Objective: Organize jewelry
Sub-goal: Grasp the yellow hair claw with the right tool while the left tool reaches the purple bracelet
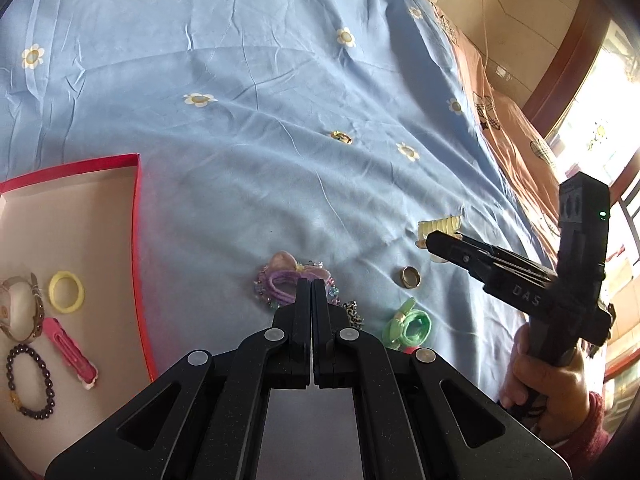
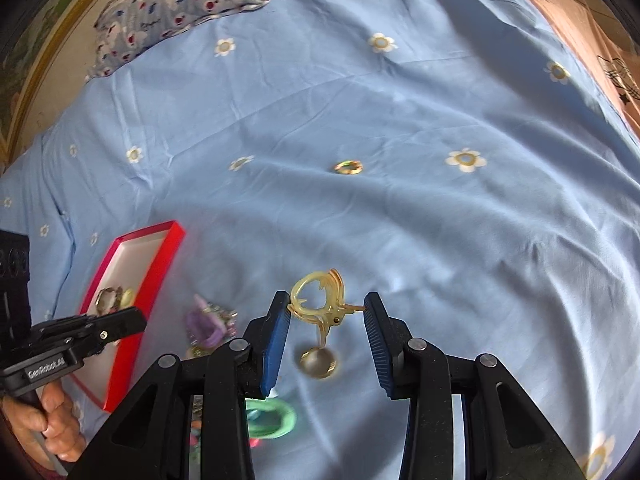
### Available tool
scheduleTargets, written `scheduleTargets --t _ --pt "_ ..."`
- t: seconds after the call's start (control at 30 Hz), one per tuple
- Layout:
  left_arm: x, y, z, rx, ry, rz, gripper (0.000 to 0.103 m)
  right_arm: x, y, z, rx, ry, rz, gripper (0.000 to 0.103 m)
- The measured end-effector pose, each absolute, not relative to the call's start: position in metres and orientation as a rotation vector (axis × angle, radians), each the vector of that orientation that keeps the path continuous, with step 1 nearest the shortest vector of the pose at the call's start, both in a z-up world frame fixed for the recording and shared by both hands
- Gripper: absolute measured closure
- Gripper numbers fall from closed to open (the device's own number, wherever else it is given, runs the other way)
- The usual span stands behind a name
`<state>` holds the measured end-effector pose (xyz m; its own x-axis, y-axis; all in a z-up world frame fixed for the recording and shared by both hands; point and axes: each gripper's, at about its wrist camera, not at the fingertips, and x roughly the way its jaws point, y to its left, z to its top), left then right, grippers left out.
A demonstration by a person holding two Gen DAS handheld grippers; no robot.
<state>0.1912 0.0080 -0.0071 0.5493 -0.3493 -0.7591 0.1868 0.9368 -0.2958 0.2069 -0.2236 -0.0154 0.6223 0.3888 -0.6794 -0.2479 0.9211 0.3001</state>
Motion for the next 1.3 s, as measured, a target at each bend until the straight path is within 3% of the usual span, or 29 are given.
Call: scheduleTargets --t 0.07,0.13,0.2,0.27,0.53,0.6,0.63,1.2,1.23,1.3 --pt "0.196 0.005 -0.011 -0.167 0.957 -0.309 0.1 0.202 -0.216 -0.014 0.182 0.822 0.388 0.065" --pt "0.202 0.002 -0.015 -0.148 0.966 -0.299 0.085 0.198 -0.211 -0.013 0.177 0.823 0.402 0.064" --pt "0.208 0.001 -0.02 -0.134 0.972 -0.28 0.063 0.196 -0.208 -0.013 0.177 0.827 0.416 0.064" --pt "0.216 -0.001 -0.026 -0.118 0.985 -0.261 0.058 0.193 -0.206 -0.014 0.173 0.831 0.422 0.064" --pt "0.236 -0.011 -0.044 -0.076 1.017 -0.262 0.062 0.192 -0.206 -0.019 0.192 0.847 0.43 0.064" --pt "0.238 -0.013 -0.045 -0.068 1.014 -0.279 0.1 0.192 -0.207 -0.02 0.196 0.852 0.43 0.064" --pt "0.238 -0.015 -0.046 -0.067 1.018 -0.29 0.103 0.192 -0.207 -0.02 0.195 0.852 0.43 0.065" --pt "0.202 0.011 -0.013 -0.158 0.944 -0.325 0.103 0.181 -0.198 -0.01 0.198 0.838 0.463 0.064" --pt "0.203 0.009 -0.016 -0.159 0.959 -0.313 0.101 0.18 -0.197 -0.011 0.197 0.84 0.462 0.064" --pt "0.207 0.006 -0.022 -0.165 0.978 -0.308 0.078 0.178 -0.197 -0.011 0.196 0.842 0.462 0.064"
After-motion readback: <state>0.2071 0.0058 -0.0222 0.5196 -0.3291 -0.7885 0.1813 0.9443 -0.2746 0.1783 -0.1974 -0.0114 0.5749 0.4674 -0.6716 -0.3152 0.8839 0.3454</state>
